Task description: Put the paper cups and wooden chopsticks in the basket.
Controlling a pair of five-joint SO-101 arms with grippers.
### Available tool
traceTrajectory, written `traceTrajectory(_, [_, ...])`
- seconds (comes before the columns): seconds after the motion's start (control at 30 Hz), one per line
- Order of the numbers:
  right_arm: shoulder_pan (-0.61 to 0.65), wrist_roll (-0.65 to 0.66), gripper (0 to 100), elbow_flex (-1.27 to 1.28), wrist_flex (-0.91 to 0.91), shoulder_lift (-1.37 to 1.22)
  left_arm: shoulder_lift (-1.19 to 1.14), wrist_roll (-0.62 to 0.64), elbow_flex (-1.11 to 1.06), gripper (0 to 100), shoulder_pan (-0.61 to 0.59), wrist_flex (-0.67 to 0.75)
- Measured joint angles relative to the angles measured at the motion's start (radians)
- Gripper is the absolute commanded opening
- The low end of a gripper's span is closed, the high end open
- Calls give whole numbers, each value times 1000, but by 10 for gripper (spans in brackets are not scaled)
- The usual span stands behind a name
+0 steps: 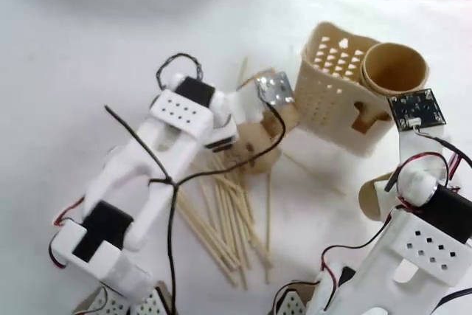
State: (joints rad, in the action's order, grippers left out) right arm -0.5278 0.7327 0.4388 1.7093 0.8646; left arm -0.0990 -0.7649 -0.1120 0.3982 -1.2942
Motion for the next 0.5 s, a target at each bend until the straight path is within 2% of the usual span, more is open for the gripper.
traceTrajectory(0.37, [0,0,19,0,0,0,6,0,0,23,37,-87])
traceTrajectory(0.5, [0,0,19,0,0,2,98,0,0,23,37,-143])
